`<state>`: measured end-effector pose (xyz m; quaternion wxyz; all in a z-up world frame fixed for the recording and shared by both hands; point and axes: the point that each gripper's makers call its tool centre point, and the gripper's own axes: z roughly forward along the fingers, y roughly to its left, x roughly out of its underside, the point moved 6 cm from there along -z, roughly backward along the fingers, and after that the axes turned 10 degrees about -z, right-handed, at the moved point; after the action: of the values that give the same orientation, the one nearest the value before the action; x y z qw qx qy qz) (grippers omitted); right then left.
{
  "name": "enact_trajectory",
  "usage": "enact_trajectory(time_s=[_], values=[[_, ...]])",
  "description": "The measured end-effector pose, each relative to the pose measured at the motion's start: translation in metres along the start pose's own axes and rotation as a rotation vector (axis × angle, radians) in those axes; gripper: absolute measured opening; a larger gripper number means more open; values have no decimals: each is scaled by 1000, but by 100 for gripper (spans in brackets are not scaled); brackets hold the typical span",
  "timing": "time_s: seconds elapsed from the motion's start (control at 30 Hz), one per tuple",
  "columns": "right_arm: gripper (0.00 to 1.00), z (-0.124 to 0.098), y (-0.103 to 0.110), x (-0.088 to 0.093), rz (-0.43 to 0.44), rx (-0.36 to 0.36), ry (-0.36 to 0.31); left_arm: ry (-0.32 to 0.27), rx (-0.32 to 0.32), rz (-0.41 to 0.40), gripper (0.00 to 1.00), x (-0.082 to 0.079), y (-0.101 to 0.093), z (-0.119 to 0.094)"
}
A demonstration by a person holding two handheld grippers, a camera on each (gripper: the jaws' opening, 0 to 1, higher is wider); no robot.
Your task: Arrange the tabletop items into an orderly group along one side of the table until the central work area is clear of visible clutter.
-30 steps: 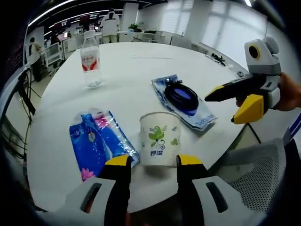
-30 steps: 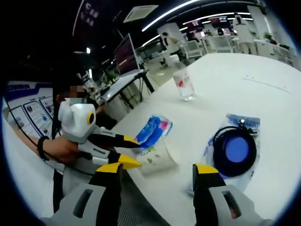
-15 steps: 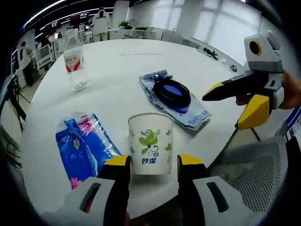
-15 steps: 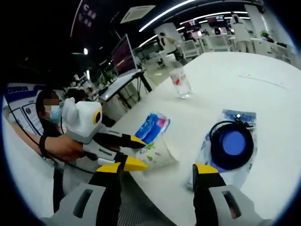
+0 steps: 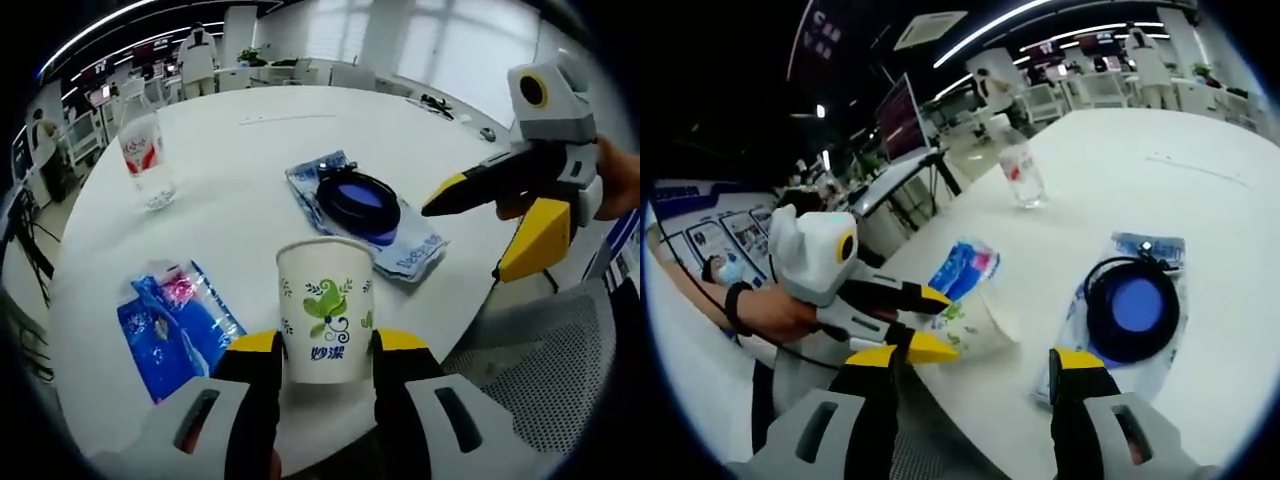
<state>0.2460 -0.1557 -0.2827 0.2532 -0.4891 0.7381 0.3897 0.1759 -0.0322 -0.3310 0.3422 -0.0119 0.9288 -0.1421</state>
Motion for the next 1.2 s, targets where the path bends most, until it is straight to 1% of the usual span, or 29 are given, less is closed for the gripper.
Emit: enact_trajectory(time_s=[0.13, 0.2, 0.27, 0.33, 0.43, 0.5, 0.57, 0.7, 0.8, 0.9, 1.0, 1.1, 1.2], values=[[60, 6, 7, -6, -14, -23, 1, -24, 4, -15, 35, -2, 2, -8], [60, 11, 10, -9, -29, -42, 2, -42, 9, -29, 35, -2, -3, -15], [60, 14, 14, -11, -40, -58, 5, -53, 4, -26, 35, -2, 1, -20], [60, 18, 18, -13, -55, -75, 10, -57, 1, -17, 35, -1, -4, -25], [59, 24, 22, -14, -64, -94, 7, -62, -8, 7, 35, 4, -2, -28], [59, 26, 27, -14, -70, -108, 7, -65, -15, 35, 35, 4, -6, -36], [59, 27, 29, -12, -78, -120, 14, -67, -15, 44, 35, 5, -10, -41], [59, 31, 31, -7, -87, -138, 32, -66, -16, 62, 35, 8, -13, -44], [58, 29, 37, -5, -85, -149, 36, -61, -20, 101, 35, 10, -16, -46], [54, 30, 40, -5, -78, -166, 33, -58, -17, 133, 35, 10, -18, -47], [53, 33, 39, -4, -79, -178, 38, -56, -8, 169, 35, 11, -23, -46], [49, 36, 40, -6, -67, -196, 26, -59, 2, 195, 35, 12, -25, -46], [42, 38, 42, -9, -42, -224, 13, -60, 10, 221, 35, 11, -28, -46]])
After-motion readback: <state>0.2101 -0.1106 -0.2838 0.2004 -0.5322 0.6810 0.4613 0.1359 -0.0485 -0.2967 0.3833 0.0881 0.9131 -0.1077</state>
